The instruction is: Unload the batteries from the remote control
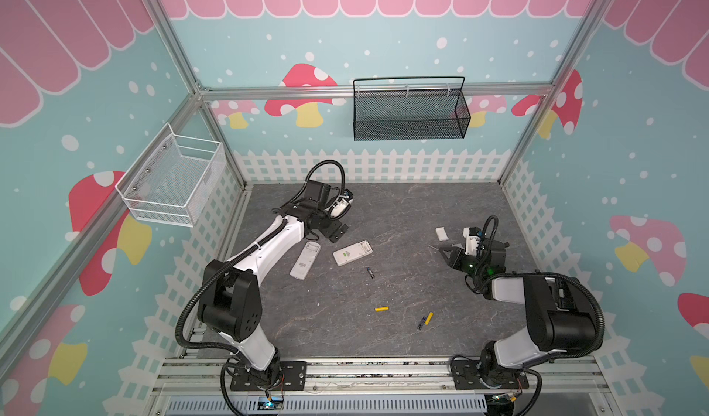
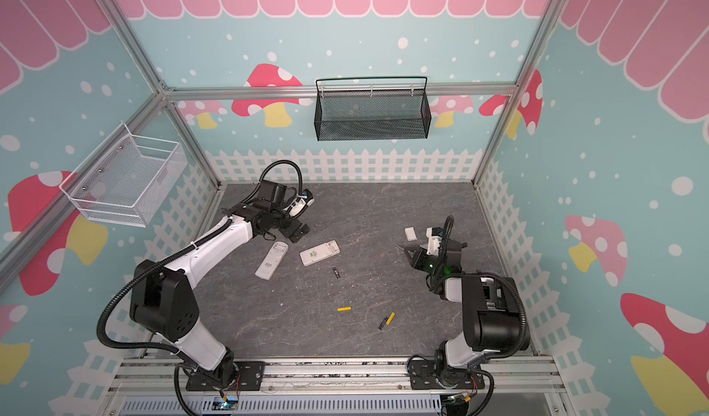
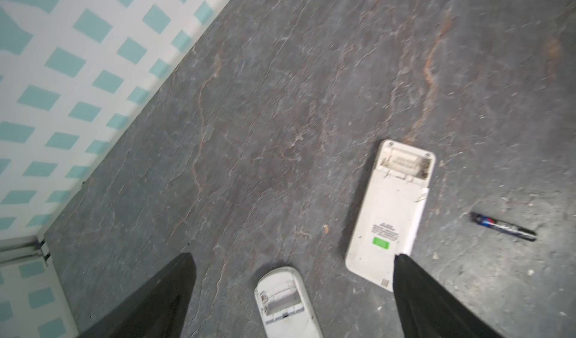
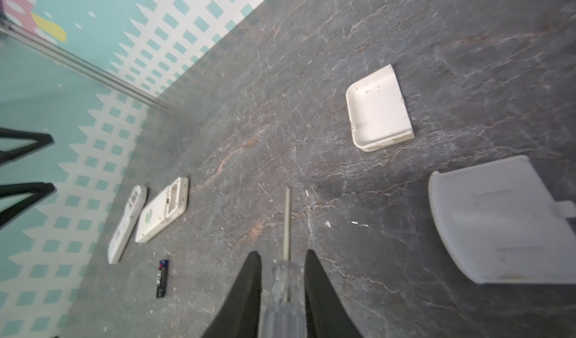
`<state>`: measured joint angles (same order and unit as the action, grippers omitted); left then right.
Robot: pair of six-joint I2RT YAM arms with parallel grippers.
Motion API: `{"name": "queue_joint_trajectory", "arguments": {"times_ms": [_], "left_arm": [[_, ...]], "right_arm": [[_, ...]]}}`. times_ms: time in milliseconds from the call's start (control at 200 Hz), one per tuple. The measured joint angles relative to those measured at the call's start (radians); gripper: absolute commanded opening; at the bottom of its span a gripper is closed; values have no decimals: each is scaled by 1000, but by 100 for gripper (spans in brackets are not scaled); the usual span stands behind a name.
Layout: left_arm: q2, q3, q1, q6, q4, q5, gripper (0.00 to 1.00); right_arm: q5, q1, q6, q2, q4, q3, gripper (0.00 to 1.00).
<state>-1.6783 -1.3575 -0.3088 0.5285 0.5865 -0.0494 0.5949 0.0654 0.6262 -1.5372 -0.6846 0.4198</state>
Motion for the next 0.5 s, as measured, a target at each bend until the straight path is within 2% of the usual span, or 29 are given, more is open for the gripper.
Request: {"name": "queue_joint_trajectory", "arguments": {"times_ms": [185, 310, 410, 500], "left_arm": [[0, 54, 72, -33, -27, -23, 99], [12, 121, 141, -111, -80, -69, 99], [65, 217, 216, -204, -141, -119, 99], [131, 305, 282, -290, -211, -151, 99]], "right_arm": [[-21, -2, 4, 44, -28, -30, 36], [-31, -2, 0, 58, -35, -33, 41], [-56, -2, -16, 109, -11, -34, 51], [-109, -2, -56, 224, 42, -32, 72]]}}
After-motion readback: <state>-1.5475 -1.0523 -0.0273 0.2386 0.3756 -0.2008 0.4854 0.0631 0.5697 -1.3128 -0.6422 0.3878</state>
